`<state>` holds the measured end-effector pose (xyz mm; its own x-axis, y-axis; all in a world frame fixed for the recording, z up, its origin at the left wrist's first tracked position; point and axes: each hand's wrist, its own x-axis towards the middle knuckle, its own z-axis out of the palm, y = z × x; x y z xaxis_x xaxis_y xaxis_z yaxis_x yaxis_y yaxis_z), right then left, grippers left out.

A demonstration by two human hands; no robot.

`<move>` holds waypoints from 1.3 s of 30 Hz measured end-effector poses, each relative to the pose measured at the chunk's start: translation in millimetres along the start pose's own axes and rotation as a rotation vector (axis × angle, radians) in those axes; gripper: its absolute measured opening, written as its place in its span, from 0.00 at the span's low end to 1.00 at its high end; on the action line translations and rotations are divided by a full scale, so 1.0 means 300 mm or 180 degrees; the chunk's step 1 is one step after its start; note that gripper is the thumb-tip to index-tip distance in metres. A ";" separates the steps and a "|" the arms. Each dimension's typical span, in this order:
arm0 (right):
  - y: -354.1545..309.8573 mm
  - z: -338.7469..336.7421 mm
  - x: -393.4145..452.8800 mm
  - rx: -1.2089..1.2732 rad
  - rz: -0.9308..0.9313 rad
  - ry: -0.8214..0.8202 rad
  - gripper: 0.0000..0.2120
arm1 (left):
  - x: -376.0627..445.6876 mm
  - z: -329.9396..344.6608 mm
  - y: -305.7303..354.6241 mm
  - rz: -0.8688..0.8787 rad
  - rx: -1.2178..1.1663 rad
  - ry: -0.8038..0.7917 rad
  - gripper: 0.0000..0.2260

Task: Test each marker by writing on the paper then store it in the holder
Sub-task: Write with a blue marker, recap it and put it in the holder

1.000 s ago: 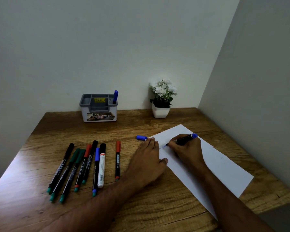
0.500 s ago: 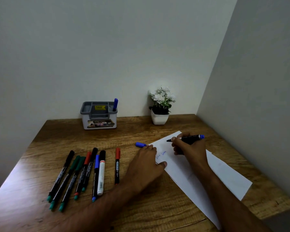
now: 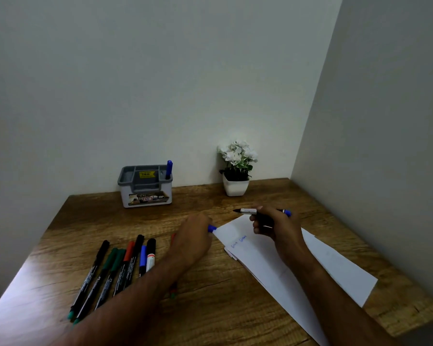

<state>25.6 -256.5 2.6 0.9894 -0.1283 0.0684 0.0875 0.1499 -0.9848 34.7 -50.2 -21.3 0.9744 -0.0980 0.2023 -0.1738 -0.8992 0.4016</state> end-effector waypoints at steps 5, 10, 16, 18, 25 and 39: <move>0.014 0.001 -0.003 -0.0212 -0.0205 -0.0203 0.08 | 0.027 0.004 -0.011 0.0074 -0.0021 -0.0023 0.11; 0.018 0.005 -0.002 -0.0637 -0.0385 -0.0385 0.10 | 0.043 -0.027 -0.015 0.0138 -0.0145 0.0149 0.11; 0.017 0.013 0.001 -0.1130 -0.0489 -0.0502 0.10 | 0.049 -0.053 -0.009 0.0225 -0.0424 0.0457 0.11; 0.010 0.017 0.001 -0.1204 -0.0530 -0.0557 0.10 | 0.048 -0.060 0.003 0.0231 -0.0449 0.0480 0.10; -0.007 0.026 0.010 -0.1385 -0.0608 -0.0671 0.09 | 0.050 -0.083 0.025 0.0403 -0.0376 0.0434 0.11; -0.022 0.061 0.037 -0.1060 -0.0794 -0.0649 0.05 | 0.038 -0.124 0.085 0.0475 -0.0413 0.0896 0.12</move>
<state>38.0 -240.9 12.7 0.9484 0.0801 0.3069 0.3167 -0.1883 -0.9296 36.2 -58.5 24.5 0.8625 -0.0867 0.4986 -0.3459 -0.8202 0.4556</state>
